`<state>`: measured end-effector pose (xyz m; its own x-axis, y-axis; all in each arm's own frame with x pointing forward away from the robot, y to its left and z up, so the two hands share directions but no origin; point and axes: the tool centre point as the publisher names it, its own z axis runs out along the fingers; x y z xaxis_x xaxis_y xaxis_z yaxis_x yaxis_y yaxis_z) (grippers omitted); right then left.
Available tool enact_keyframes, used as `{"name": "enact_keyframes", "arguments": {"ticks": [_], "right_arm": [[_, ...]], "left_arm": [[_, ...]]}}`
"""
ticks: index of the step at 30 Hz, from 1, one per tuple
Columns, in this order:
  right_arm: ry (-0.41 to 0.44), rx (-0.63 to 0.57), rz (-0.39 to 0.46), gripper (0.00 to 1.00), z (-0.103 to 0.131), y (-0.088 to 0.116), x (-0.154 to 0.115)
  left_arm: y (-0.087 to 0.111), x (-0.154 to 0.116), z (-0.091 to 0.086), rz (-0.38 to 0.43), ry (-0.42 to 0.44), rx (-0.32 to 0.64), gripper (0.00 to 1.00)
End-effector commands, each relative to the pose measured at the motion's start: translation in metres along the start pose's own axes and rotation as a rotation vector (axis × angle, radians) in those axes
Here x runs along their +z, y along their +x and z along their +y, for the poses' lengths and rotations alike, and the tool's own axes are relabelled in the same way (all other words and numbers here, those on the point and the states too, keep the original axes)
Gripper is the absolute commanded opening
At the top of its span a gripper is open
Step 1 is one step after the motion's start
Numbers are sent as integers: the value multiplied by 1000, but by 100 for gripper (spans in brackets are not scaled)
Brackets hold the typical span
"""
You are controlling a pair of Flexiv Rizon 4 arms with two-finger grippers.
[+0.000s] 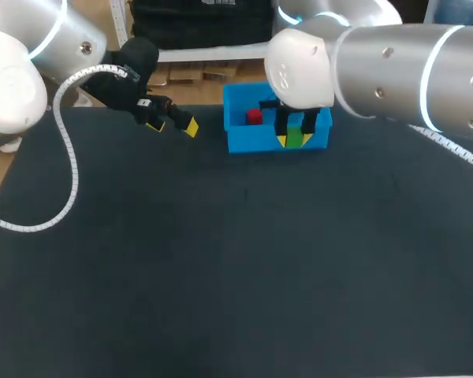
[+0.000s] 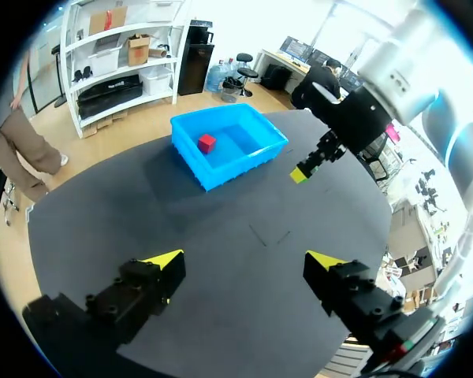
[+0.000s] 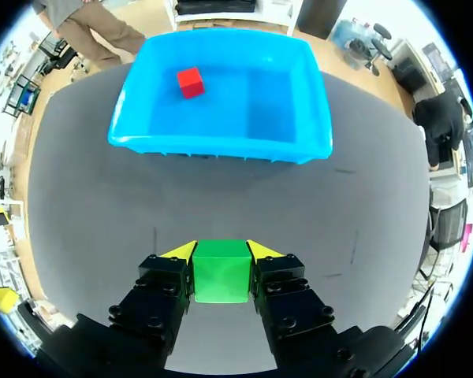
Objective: Use the left arm to pick the red cube and place it into the blue plastic box first, then use the right arm to grasp the green cube and put it into the same blue plastic box after the first action is fully finished.
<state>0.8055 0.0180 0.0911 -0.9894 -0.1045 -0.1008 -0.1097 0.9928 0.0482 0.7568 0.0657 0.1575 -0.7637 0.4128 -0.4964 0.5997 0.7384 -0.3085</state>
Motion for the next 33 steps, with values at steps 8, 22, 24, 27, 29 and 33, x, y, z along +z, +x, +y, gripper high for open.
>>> {"name": "enact_keyframes", "arguments": {"ticks": [8,22,24,27,29,33], "right_arm": [[-1,-11,-50,0,-8,1,-26],[15,-40,-86,0,-9,-21,-50],[16,-44,-90,0,-9,-25,-53],[17,-45,-98,0,-10,-32,-57],[19,-45,-105,0,-11,-37,-60],[25,-47,-121,0,-13,-47,-67]], "left_arm": [[1,0,1,-4,3,2,100],[1,0,1,-4,3,2,100],[1,0,1,-4,3,2,100],[1,0,1,-4,3,2,100],[1,0,1,-4,3,2,100],[1,0,1,-4,3,2,100]]}}
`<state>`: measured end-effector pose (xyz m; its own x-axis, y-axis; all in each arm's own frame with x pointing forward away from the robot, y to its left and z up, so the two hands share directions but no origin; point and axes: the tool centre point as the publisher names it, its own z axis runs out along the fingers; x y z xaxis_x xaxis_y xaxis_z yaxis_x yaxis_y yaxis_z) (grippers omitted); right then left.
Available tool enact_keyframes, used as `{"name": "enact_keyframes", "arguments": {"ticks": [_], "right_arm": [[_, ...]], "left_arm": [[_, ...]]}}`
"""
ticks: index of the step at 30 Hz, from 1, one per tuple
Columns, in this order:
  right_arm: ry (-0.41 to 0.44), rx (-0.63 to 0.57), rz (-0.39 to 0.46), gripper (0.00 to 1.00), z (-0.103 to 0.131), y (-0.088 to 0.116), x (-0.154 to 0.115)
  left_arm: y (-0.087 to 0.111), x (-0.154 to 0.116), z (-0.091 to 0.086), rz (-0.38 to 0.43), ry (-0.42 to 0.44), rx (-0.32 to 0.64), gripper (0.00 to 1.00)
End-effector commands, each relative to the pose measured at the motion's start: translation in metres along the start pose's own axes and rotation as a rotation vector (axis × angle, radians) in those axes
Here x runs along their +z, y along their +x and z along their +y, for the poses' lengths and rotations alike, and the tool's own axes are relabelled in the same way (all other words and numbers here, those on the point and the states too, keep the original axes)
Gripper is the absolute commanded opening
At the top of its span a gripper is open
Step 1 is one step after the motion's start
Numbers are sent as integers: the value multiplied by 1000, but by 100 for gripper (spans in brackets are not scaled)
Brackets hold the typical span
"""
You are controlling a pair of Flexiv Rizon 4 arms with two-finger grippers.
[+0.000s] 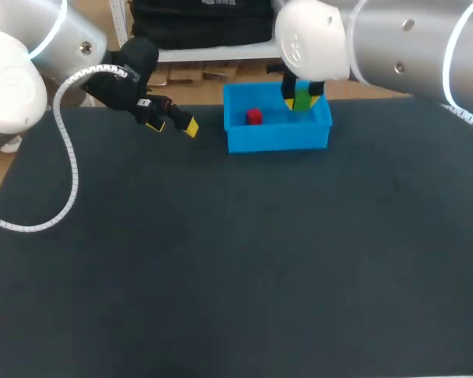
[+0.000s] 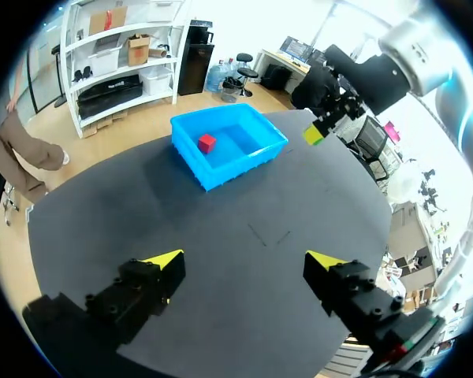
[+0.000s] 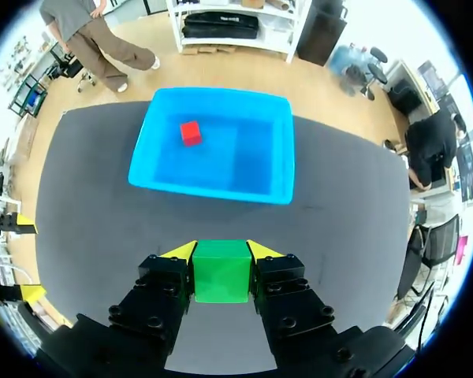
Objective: Use the left arm to pick the red cube and place it into the blue plastic box first, then use the right arm to grasp the green cube and put it into the same blue plastic box after the first action is fully finished.
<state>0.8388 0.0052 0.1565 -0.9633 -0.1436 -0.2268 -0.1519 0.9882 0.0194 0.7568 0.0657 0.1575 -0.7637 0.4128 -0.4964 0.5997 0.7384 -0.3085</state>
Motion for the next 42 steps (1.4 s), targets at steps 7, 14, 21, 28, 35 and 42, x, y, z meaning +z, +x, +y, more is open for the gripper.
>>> {"name": "enact_keyframes", "arguments": {"ticks": [7,14,21,28,35,42], "right_arm": [[11,-3,-25,0,-2,-27,-16],[23,-10,-52,0,-3,-45,-27],[34,-19,-72,0,-3,-62,-32],[43,-23,-82,0,-3,-79,-32],[50,-24,-92,0,-4,-93,-28],[56,-22,-96,0,-5,-103,-17]], "left_arm": [[1,0,1,-4,3,2,100],[1,0,1,-4,3,2,100],[1,0,1,-4,3,2,100],[1,0,1,-4,3,2,100],[1,0,1,-4,3,2,100],[1,0,1,-4,3,2,100]]}}
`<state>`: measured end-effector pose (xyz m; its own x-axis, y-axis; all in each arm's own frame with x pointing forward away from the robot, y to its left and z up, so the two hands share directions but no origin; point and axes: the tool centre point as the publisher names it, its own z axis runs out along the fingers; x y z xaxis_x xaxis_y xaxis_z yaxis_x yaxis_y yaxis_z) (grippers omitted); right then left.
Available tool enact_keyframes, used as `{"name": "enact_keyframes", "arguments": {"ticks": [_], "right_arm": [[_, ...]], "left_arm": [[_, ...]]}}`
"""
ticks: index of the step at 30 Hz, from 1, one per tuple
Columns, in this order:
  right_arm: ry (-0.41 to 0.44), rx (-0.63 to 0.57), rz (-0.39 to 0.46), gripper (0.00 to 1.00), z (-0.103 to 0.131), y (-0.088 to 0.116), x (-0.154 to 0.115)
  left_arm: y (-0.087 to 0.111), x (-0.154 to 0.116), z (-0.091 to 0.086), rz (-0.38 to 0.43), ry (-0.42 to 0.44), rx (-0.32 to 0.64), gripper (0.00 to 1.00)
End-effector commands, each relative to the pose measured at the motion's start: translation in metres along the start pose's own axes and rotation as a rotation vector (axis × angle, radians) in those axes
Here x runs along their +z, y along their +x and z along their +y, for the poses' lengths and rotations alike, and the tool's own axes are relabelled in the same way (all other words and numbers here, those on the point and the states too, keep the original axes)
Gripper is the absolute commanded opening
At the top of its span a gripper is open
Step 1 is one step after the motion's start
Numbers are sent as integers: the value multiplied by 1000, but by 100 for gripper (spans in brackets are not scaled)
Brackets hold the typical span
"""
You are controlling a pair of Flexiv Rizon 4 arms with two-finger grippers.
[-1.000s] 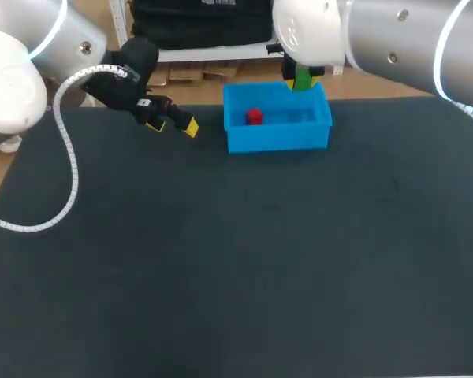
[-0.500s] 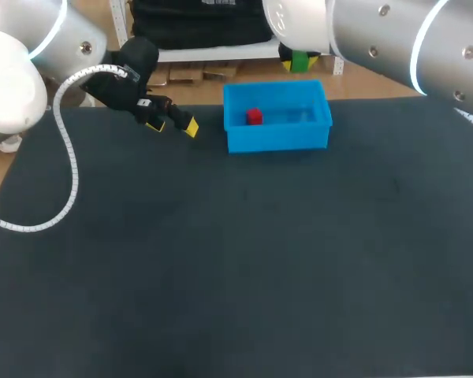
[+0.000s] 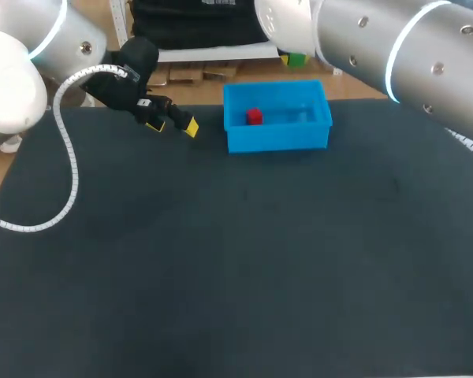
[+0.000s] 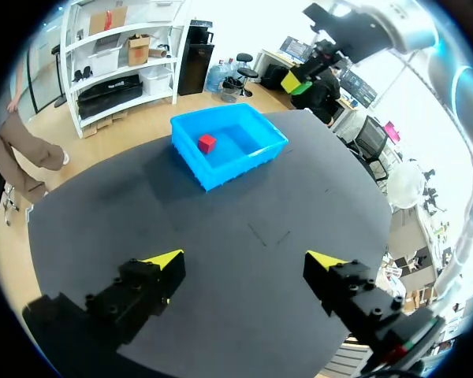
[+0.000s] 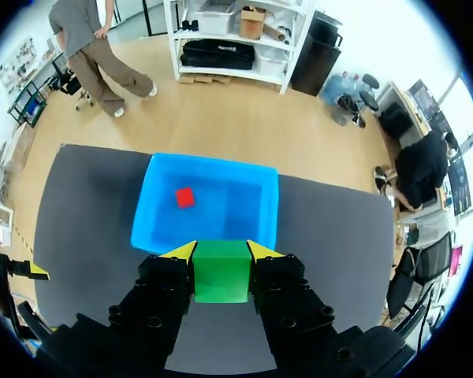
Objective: Use the left arm to pick the red cube and place it into the blue plastic box first, then use the right arm to grasp the green cube and put it into the same blue plastic box after the first action is fully finished.
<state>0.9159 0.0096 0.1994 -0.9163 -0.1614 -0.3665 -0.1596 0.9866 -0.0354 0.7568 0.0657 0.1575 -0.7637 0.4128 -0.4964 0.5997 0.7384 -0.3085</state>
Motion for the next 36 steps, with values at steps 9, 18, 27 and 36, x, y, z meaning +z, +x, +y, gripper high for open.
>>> {"name": "enact_keyframes", "arguments": {"ticks": [9,18,27,36], "right_arm": [[-5,2,38,0,0,-26,28],[-20,1,36,0,-1,-29,47],[-30,7,42,0,-6,-29,67],[-36,15,59,0,-8,-22,86]], "left_arm": [[1,0,1,-4,3,2,100],[3,2,1,7,1,-3,100],[3,4,4,22,-1,-10,100],[6,7,10,41,-4,-18,100]]}}
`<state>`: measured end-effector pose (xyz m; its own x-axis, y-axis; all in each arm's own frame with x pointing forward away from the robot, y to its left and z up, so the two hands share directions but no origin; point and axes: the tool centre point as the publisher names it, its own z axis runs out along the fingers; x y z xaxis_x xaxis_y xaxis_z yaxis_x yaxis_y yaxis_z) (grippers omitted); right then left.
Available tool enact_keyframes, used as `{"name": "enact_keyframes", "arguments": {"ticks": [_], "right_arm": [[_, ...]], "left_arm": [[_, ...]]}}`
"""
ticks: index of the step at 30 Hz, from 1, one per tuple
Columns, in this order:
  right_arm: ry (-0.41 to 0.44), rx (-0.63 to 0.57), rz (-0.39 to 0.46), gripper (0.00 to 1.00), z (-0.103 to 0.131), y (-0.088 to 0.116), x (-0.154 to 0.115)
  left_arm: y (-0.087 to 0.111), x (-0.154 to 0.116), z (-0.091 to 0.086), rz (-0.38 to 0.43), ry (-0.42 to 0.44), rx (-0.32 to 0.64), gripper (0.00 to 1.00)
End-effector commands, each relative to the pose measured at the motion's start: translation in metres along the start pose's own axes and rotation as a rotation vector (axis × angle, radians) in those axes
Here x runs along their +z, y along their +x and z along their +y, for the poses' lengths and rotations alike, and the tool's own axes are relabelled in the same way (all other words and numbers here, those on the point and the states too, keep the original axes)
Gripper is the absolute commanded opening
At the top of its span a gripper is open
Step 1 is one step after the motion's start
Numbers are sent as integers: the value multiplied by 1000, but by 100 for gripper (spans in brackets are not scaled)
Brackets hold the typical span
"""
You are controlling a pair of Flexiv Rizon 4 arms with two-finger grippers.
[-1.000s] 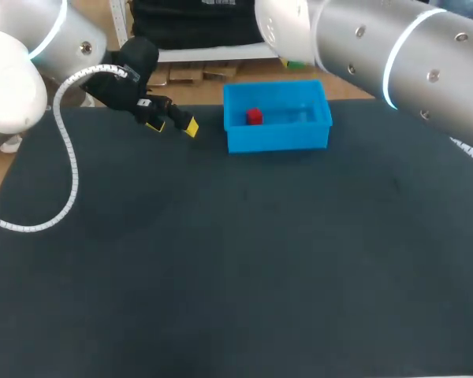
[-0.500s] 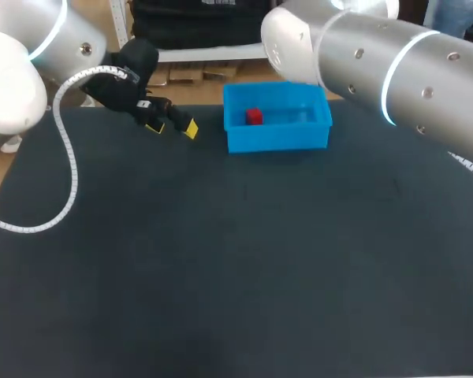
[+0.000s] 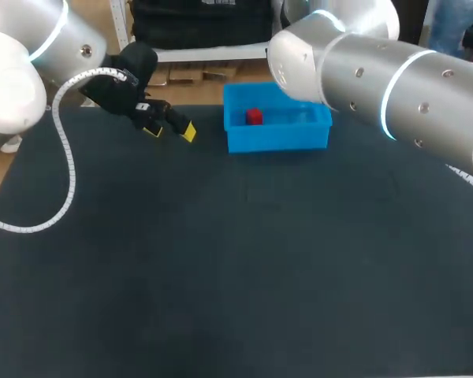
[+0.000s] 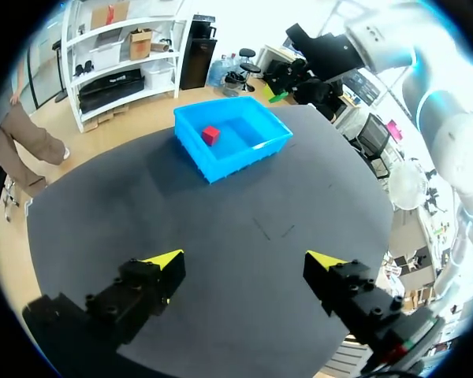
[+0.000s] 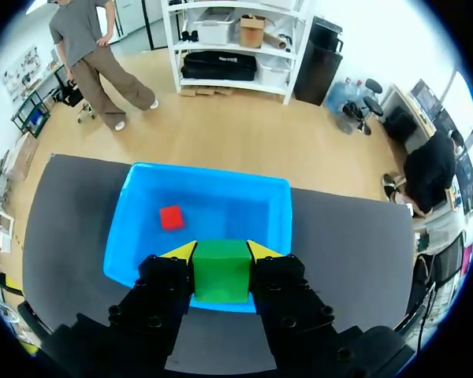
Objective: Use the left arm to pick the red cube and place it into the blue plastic box first, then use the right arm to grasp the green cube and put it into the same blue plastic box after the first action is fully finished.
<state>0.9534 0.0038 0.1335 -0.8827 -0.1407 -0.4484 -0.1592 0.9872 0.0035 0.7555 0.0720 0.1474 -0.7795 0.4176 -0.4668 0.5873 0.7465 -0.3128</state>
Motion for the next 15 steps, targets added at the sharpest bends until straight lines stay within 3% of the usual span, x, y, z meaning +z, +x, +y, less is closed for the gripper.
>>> {"name": "enact_keyframes", "arguments": {"ticks": [1,15], "right_arm": [[0,2,150,0,1,-11,14],[-5,19,171,0,-6,-5,41]], "left_arm": [[-3,2,3,12,-1,-4,100],[1,4,10,36,-6,-19,100]]}}
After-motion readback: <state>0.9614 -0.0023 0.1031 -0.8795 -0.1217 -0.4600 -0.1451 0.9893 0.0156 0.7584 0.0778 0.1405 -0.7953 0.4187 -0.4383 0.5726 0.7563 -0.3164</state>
